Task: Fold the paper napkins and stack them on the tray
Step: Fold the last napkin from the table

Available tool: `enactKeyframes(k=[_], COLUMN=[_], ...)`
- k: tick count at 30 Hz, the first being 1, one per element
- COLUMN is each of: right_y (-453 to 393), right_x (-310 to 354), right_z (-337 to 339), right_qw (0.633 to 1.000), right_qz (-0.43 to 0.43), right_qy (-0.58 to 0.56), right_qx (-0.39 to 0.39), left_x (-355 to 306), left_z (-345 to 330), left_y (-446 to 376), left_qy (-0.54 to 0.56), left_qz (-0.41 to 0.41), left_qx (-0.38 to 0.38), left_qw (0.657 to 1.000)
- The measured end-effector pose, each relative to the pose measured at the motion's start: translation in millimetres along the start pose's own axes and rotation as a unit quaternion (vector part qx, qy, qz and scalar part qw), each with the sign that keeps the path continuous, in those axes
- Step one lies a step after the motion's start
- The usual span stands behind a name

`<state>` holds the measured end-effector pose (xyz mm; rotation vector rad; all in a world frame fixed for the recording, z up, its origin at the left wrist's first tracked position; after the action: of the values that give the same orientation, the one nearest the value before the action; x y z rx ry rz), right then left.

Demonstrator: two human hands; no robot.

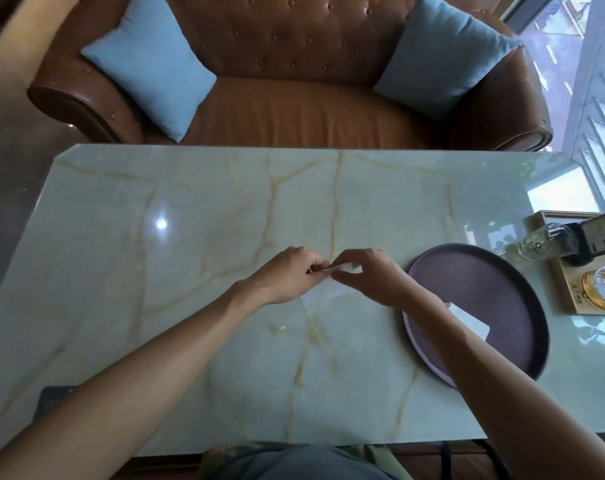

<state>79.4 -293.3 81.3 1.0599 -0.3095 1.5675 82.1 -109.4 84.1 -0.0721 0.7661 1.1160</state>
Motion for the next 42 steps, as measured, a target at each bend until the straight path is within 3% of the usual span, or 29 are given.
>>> enactKeyframes(k=[4, 11, 14, 19, 22, 25, 30, 34, 39, 42], right_y=[-3, -4, -3, -3, -4, -7, -10, -5, -4, -5], right_x=[8, 3, 0, 8, 14, 13, -8, -6, -10, -16], right_z=[10, 32, 41, 43, 42, 42, 31, 17, -3, -8], right_qw=[1.0, 1.0, 0.994, 0.96, 0.933, 0.921, 0.931, 0.966, 0.984, 0.991], right_qz=[-0.001, -0.018, -0.014, -0.036, -0.046, -0.062, -0.12, -0.073, -0.064, -0.067], right_qy=[0.02, -0.022, -0.11, -0.274, -0.351, -0.384, -0.335, -0.243, -0.165, -0.11], right_qx=[0.013, -0.004, 0.001, 0.052, 0.066, 0.029, -0.085, -0.057, -0.017, -0.033], left_x=[8, 37, 53, 47, 31, 22, 28, 36, 42, 38], left_z=[10, 20, 18, 6, 5, 3, -1, -4, -9, -9], left_y=[2, 14, 17, 9, 3, 0, -4, -5, -7, -5], left_qy=[-0.013, 0.061, 0.14, 0.353, 0.403, 0.409, 0.418, 0.399, 0.399, 0.378], left_qz=[-0.001, 0.056, 0.074, 0.098, 0.086, 0.068, 0.117, 0.149, 0.135, 0.124], left_qx=[-0.006, -0.036, -0.051, -0.008, 0.016, 0.033, -0.019, -0.039, -0.053, -0.048], left_qw=[1.0, 0.996, 0.986, 0.931, 0.911, 0.91, 0.901, 0.904, 0.905, 0.916])
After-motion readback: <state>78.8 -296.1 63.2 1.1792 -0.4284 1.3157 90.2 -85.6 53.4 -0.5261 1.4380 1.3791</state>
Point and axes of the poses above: each hand's wrist, its own y-axis away from the middle knuckle, its own z-axis out of the back of the hand, x = y × z, the point moved 3 cm from there along -y, towards the middle knuckle, and after that the axes turned 11 degrees about -y, right-handed, at the moved point
